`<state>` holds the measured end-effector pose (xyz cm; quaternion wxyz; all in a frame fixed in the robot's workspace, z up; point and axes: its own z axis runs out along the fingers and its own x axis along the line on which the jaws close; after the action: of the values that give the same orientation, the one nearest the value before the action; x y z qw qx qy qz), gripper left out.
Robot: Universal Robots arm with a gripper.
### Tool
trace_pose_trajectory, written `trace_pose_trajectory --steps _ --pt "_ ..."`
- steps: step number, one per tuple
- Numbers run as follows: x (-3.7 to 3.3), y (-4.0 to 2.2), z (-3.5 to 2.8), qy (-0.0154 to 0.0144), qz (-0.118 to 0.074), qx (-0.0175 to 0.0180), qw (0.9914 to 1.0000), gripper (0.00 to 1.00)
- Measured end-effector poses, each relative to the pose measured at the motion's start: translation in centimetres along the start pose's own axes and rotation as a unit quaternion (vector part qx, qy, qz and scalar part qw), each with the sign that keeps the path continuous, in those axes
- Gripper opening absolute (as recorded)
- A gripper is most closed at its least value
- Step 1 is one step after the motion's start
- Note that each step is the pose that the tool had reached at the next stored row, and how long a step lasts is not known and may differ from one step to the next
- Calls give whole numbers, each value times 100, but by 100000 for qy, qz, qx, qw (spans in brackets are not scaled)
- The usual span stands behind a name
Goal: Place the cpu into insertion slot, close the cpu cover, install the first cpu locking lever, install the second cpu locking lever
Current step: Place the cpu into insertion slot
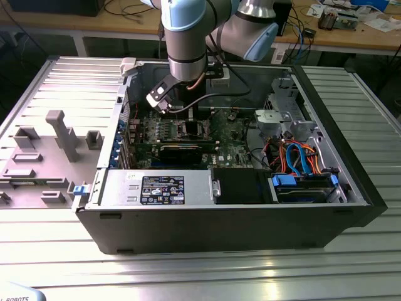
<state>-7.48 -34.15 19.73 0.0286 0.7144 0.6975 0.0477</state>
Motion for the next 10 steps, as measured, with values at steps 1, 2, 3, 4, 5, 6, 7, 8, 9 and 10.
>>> trace_pose_trajectory --steps 1,2,3,4,5,6,7,8,9,10 --pt "0 0 0 -1 -1 1 100000 54" --pt "0 0 1 2 1 0 100000 54" --pt "0 0 1 1 -2 -1 100000 54" --pt "0 0 1 0 1 1 100000 54" --pt "0 0 2 1 -1 0 100000 54" --pt "0 0 2 1 3 -1 100000 54" --pt "0 0 3 2 1 0 100000 54" --pt "0 0 3 0 4 -1 100000 54" --pt "0 0 3 -2 2 1 100000 54" --pt "0 0 4 -1 1 -1 100000 54"
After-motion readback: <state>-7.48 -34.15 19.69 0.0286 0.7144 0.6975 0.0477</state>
